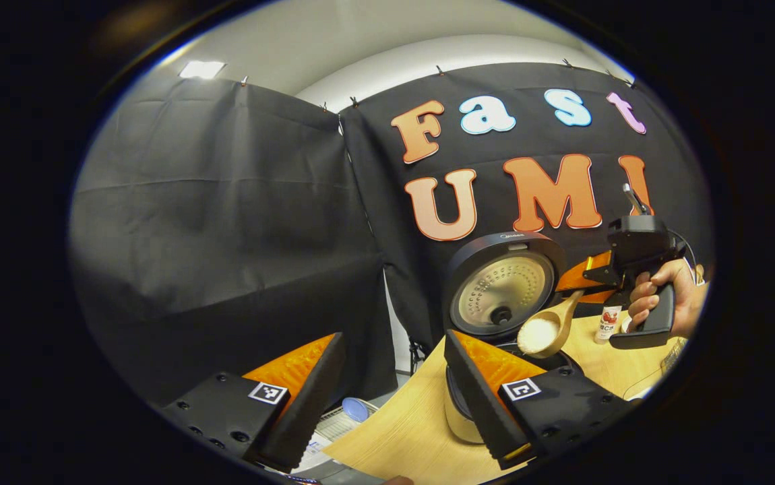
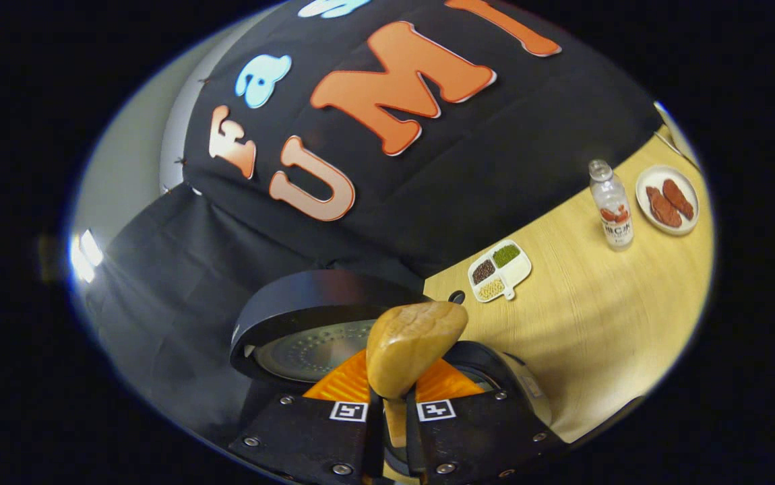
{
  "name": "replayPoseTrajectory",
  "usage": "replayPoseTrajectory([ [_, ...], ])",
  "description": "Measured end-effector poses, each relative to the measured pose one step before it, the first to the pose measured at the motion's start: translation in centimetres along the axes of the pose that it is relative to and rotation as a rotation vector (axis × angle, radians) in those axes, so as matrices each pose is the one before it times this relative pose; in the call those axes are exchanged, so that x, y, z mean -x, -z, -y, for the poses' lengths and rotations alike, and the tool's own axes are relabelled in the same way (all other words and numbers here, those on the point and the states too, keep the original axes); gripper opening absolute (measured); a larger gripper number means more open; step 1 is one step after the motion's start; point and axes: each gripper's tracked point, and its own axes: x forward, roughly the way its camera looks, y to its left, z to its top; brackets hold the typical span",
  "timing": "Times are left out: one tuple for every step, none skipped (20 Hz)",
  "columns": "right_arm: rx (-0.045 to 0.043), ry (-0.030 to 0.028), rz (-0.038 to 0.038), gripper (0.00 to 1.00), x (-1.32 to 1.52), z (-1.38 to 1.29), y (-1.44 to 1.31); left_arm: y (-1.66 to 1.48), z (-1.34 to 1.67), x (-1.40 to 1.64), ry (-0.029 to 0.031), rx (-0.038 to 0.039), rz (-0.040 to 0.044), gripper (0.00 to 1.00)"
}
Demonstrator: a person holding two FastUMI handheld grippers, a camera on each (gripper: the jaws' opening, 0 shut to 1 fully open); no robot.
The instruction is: Close the left gripper, press the button to open the rice cooker; take a wooden spoon from the chopstick holder with the right hand, scoop a spoonful of rice and pour it into the rice cooker, then put the wooden spoon back into the chopstick holder.
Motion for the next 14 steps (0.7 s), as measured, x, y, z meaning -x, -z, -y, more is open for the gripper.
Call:
replayPoseTrajectory([
  [0.04633, 0.00943, 0.00349, 0.12, -0.088, -0.285, 0.162, -0.034, 0.04, -0.082, 0.00364, 0.0013, -0.00156, 1.0],
  [0.0323, 0.00189, 0.00572, 0.12, -0.062, -0.499, 0.066, -0.099, -0.031, -0.112, 0.00044, -0.00082, 0.00197, 1.0],
  [0.03215, 0.00425, -0.00094, 0.12, -0.104, -0.13, 0.247, -0.081, -0.076, 0.072, 0.00031, -0.00189, 0.00155, 1.0],
  [0.02699, -0.00096, 0.00731, 0.12, -0.021, -0.353, -0.065, -0.038, -0.031, 0.039, -0.00126, 0.00094, 0.00193, 1.0],
  [0.02979, 0.00353, 0.00609, 0.12, -0.328, 0.748, 0.275, -0.123, -0.002, 0.073, 0.00183, 0.00201, 0.00074, 1.0],
  [0.02886, 0.00339, 0.00741, 0.12, 0.031, -0.191, -0.054, 0.061, -0.059, 0.234, 0.00107, -0.00094, -0.00245, 0.99],
  [0.03731, 0.00994, 0.00516, 0.12, -0.006, 0.003, -0.013, 0.013, 0.021, -0.025, 0.00024, -0.00133, -0.0019, 1.0],
  [0.03341, 0.00298, 0.00658, 0.12, 0.147, -0.384, -0.118, 0.153, 0.083, 0.014, 0.00239, 0.0004, -0.00093, 1.0],
  [0.03369, 0.00007, 0.00324, 0.12, 0.057, -0.18, -0.089, -0.063, -0.084, -0.014, 0.00013, 0.00017, 0.00213, 1.0],
  [0.02383, -0.00489, 0.00363, 0.12, 0.032, -0.329, 0.064, -0.103, 0.049, 0.06, 0.00247, -0.0004, 0.00037, 1.0],
  [0.0234, -0.00117, 0.00058, 0.12, -0.019, -0.181, 0.029, -0.153, 0.09, -0.039, 0.00104, -0.00094, 0.00217, 1.0],
  [0.01994, -0.00091, 0.0036, 0.12, -0.023, -0.059, 0.091, -0.048, 0.191, -0.043, 0.0036, -0.00075, 0.00069, 1.0],
  [0.02765, 0.00104, 0.00243, 0.12, 0.2, -0.177, 0.09, 0.005, 0.044, 0.107, 0.00191, -0.0013, 0.00097, 1.0],
  [0.02769, -0.00132, 0.00272, 0.12, 0.183, -0.245, -0.027, -0.012, 0.024, 0.04, 0.00158, -0.00066, 0.00124, 1.0],
])
